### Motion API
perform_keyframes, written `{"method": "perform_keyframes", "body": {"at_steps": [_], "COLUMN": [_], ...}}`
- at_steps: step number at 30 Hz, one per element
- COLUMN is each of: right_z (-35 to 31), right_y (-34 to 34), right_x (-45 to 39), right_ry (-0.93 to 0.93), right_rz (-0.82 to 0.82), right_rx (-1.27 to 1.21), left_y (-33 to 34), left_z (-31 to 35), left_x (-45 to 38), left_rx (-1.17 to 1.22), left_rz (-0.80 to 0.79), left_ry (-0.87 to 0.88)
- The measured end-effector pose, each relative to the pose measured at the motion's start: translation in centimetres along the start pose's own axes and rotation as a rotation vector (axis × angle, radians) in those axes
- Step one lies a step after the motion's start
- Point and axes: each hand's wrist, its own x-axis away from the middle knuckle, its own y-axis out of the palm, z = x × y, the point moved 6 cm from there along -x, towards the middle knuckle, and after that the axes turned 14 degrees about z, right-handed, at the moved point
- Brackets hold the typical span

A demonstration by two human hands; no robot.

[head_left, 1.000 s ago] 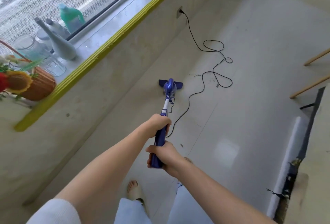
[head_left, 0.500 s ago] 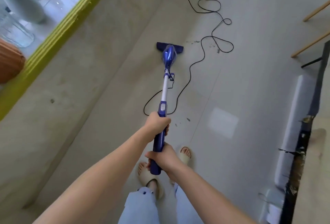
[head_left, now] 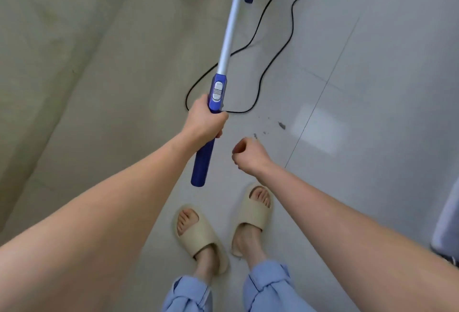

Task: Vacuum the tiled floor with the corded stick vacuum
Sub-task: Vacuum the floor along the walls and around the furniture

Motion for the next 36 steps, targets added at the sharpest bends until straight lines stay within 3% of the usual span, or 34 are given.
{"method": "perform_keyframes", "body": {"at_steps": [2,10,16,20,24,29,36], "right_z": [1.7,1.0,-0.7,-0.1,-0.2,-1.4,0.7], "right_y": [0.1,7.3,11.6,11.7,7.3,-2.3,-17.7], "right_x": [-4.2,-18.1,-21.8,-22.3,-19.7,-13.3,-2.3], "right_ry": [-0.052,-0.538,-0.813,-0.755,-0.681,-0.646,-0.36], "right_rz": [0.127,0.345,0.37,0.235,0.257,0.28,0.423], "right_rx": [0.167,0.635,0.809,0.833,0.727,0.786,0.755], "left_y": [1.0,5.4,6.4,6.5,6.1,6.1,5.7], "left_z": [-2.1,-10.0,-12.8,-12.1,-8.9,-1.3,11.3], "left_x": [-2.4,-10.2,-12.0,-11.6,-9.1,-3.3,6.5], "left_rx": [-0.005,0.021,0.027,0.044,0.048,0.062,0.062], "left_rz": [0.01,0.064,0.09,0.077,0.066,0.023,-0.059], "left_ry": [0.029,0.095,0.113,0.117,0.094,0.062,0.019]}}
